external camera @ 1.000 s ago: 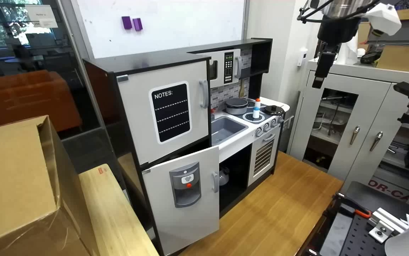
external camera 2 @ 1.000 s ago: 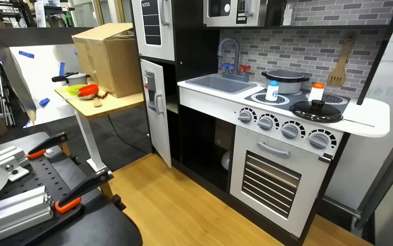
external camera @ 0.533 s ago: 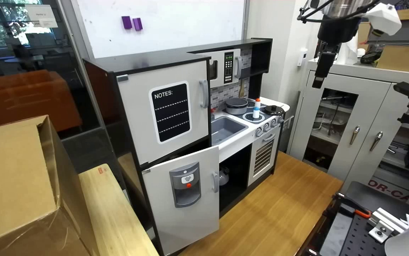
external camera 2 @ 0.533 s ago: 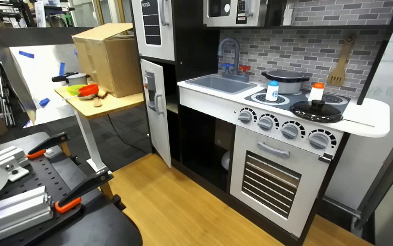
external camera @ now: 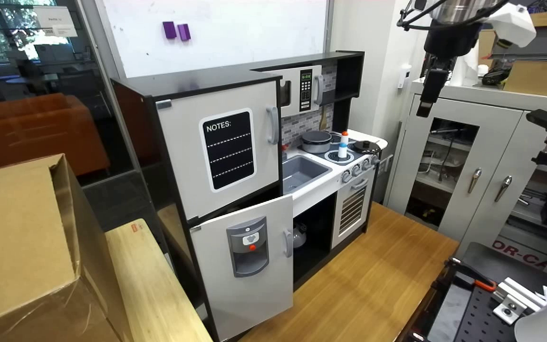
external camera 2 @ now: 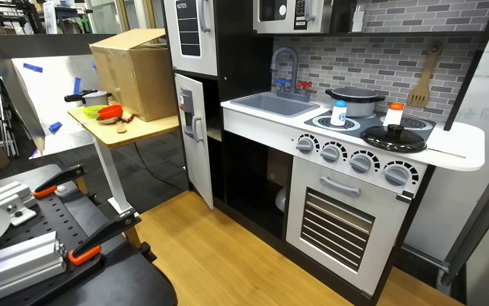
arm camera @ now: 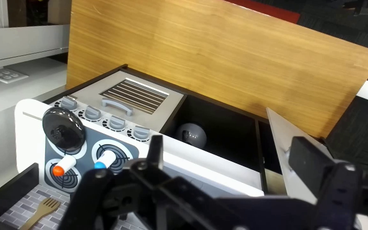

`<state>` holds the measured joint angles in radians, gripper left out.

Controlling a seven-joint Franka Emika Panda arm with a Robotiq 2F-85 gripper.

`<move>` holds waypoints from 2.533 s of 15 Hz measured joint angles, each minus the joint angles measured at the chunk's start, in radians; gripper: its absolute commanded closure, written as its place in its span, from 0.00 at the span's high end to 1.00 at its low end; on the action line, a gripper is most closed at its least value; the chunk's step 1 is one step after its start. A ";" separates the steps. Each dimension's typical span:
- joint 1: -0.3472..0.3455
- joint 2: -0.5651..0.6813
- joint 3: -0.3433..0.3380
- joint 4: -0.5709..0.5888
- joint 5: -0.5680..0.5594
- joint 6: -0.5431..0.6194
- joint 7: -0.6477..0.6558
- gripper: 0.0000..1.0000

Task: Close the microwave door

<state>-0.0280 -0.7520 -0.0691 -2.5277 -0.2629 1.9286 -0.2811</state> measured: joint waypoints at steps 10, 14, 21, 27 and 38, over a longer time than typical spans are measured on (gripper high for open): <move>-0.002 0.184 0.153 0.025 -0.233 0.321 0.290 1.00; 0.002 0.320 0.245 0.145 -0.196 0.277 0.477 1.00; -0.002 0.351 0.246 0.176 -0.190 0.256 0.496 1.00; -0.001 0.351 0.246 0.176 -0.190 0.256 0.496 1.00; -0.003 0.352 0.233 0.172 -0.191 0.255 0.511 1.00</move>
<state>-0.0310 -0.4002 0.1641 -2.3556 -0.4542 2.1840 0.2296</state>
